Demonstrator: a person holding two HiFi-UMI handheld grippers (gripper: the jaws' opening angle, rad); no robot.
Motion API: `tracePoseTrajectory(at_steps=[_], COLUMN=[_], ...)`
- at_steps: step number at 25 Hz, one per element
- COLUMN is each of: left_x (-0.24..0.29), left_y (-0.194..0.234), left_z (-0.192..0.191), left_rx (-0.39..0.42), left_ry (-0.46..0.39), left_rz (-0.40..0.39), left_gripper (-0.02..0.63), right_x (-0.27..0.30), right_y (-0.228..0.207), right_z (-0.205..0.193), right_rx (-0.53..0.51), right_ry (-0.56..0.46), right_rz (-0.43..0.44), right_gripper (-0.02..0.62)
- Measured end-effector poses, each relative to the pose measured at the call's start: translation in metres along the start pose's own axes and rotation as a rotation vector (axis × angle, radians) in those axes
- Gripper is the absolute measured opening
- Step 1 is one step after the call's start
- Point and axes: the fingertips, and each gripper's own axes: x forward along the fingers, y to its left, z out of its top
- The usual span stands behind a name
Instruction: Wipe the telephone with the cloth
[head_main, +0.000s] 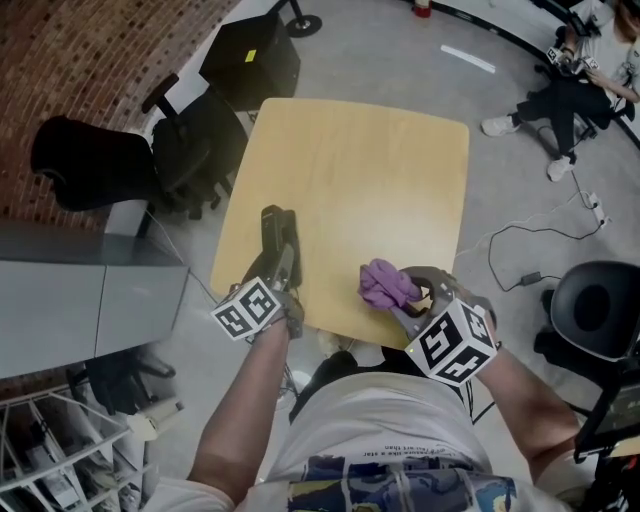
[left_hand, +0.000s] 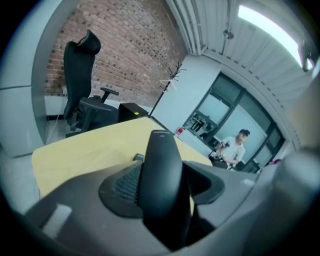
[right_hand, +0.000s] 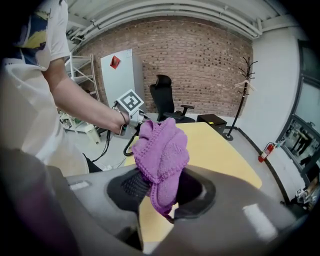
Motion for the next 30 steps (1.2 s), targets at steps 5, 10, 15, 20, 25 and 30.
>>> tracePoseTrajectory(at_steps=[5, 10, 15, 20, 25, 30], left_x=[0.022, 0.035, 0.045, 0.046, 0.048, 0.046], left_y=[0.011, 0.022, 0.035, 0.042, 0.042, 0.047], left_z=[-0.011, -0.017, -0.026, -0.033, -0.038, -0.044], left_rx=[0.111, 0.168, 0.229, 0.304, 0.344, 0.382], left_ry=[0.032, 0.065, 0.119, 0.157, 0.206, 0.235], left_rz=[0.104, 0.184, 0.246, 0.285, 0.324, 0.337], left_gripper=[0.255, 0.255, 0.255, 0.256, 0.258, 0.263], right_x=[-0.005, -0.003, -0.002, -0.005, -0.005, -0.005], right_y=[-0.006, -0.013, -0.016, -0.022, -0.027, -0.029], right_z=[-0.010, -0.010, -0.010, -0.013, -0.012, -0.009], right_rx=[0.016, 0.010, 0.015, 0.021, 0.014, 0.007], right_ry=[0.004, 0.003, -0.005, -0.004, 0.000, -0.013], right_rz=[0.029, 0.050, 0.070, 0.078, 0.083, 0.088], right_gripper=[0.123, 0.123, 0.123, 0.123, 0.123, 0.123])
